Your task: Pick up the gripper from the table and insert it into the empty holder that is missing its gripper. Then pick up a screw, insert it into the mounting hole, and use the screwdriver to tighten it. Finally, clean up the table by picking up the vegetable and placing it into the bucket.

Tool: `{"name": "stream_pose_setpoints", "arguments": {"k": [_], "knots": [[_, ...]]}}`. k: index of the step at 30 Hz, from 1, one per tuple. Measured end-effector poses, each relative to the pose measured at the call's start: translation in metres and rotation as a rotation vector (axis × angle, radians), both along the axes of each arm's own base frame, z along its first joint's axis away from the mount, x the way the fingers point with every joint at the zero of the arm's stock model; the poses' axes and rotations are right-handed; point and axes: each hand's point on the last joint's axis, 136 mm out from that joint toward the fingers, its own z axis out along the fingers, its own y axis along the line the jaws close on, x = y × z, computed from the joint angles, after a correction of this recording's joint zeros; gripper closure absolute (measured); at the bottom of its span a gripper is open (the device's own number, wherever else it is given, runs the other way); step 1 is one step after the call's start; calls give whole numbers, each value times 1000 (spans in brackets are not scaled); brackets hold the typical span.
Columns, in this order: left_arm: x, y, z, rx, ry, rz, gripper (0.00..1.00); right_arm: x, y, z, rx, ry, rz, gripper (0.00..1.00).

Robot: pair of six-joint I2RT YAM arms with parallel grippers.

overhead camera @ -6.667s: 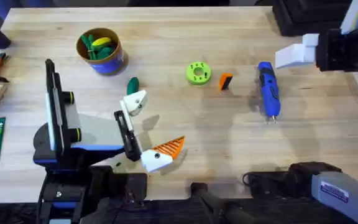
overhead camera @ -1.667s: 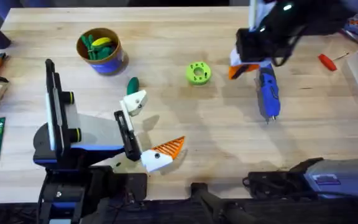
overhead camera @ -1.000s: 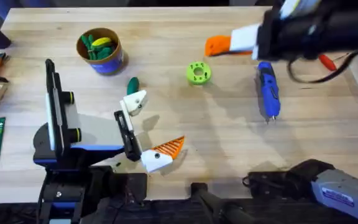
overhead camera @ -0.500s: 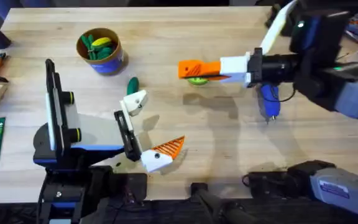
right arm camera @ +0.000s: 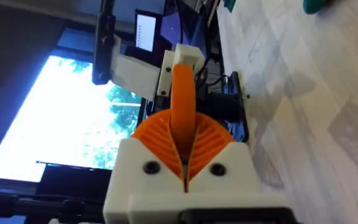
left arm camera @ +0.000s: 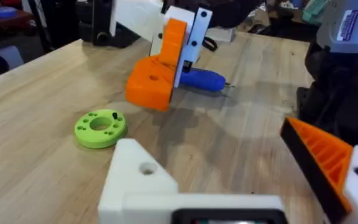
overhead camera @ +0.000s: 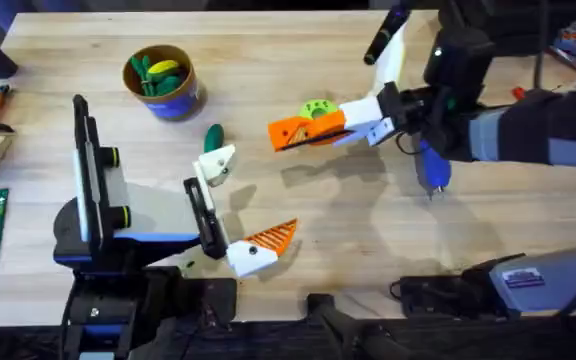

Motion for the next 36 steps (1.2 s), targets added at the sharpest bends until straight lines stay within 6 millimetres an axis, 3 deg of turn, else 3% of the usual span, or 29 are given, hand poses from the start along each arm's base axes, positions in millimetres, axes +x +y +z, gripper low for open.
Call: {"name": "stream_pose_setpoints", "arguments": {"k": [12, 20, 33, 36], "knots": [[0, 0, 0, 0, 0, 0, 15, -12, 13, 2, -16, 88, 65, 986], [0, 0, 0, 0, 0, 0, 15, -30, 29, 1, -23, 101, 135, 986], [0, 0, 0, 0, 0, 0, 15, -34, 34, 9, -14, 71, 157, 986], [0, 0, 0, 0, 0, 0, 15, -33, 36, -3, -35, 139, 162, 986]]}}
